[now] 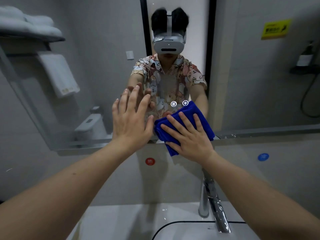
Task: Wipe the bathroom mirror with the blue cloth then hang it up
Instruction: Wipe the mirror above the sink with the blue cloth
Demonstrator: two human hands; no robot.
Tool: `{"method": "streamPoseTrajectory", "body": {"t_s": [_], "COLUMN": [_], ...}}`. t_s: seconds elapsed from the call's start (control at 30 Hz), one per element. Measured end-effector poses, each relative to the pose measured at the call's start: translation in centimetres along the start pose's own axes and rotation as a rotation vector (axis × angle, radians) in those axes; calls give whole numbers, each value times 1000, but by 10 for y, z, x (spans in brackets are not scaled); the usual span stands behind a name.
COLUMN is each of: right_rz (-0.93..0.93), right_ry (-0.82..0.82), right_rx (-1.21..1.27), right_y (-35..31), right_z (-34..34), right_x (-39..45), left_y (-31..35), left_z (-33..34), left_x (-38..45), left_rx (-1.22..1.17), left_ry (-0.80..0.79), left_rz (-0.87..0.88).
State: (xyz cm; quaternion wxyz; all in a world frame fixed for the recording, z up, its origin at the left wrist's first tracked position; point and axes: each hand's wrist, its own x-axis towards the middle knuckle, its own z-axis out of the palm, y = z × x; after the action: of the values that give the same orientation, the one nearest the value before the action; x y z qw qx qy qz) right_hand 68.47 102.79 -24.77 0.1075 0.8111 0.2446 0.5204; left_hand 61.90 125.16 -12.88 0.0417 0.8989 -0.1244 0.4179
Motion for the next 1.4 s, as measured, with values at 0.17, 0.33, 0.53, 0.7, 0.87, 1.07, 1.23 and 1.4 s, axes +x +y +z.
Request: {"method": "streamPoseTrajectory", "body": {"t_s": [0.17, 0.33, 0.53, 0.7, 0.87, 1.07, 1.23, 1.4], "right_rz": [-1, 40, 75, 140, 141, 201, 246, 227], "right_ry": [-18, -14, -36, 19, 50, 45, -10, -21], "right_rx": [-1, -25, -41, -24, -6, 25, 25, 11], "right_y": [24, 49, 85, 110, 122, 113, 106, 112], "right_z": [-6, -6, -7, -10, -14, -15, -20, -24], "right_x": [-16, -32, -57, -65, -64, -53, -50, -54], "left_y": [25, 52, 82, 106, 122, 114, 112, 123], "left_z": [7, 16, 32, 41, 44, 41, 36, 39], "left_x": [7, 13, 18, 19, 21, 22, 24, 16], "left_rx": [-3, 1, 25, 42, 45, 87, 73, 29], "left_ry": [27, 50, 48, 57, 39, 50, 64, 50], "left_rz": [35, 65, 114, 107, 91, 145, 124, 135]}}
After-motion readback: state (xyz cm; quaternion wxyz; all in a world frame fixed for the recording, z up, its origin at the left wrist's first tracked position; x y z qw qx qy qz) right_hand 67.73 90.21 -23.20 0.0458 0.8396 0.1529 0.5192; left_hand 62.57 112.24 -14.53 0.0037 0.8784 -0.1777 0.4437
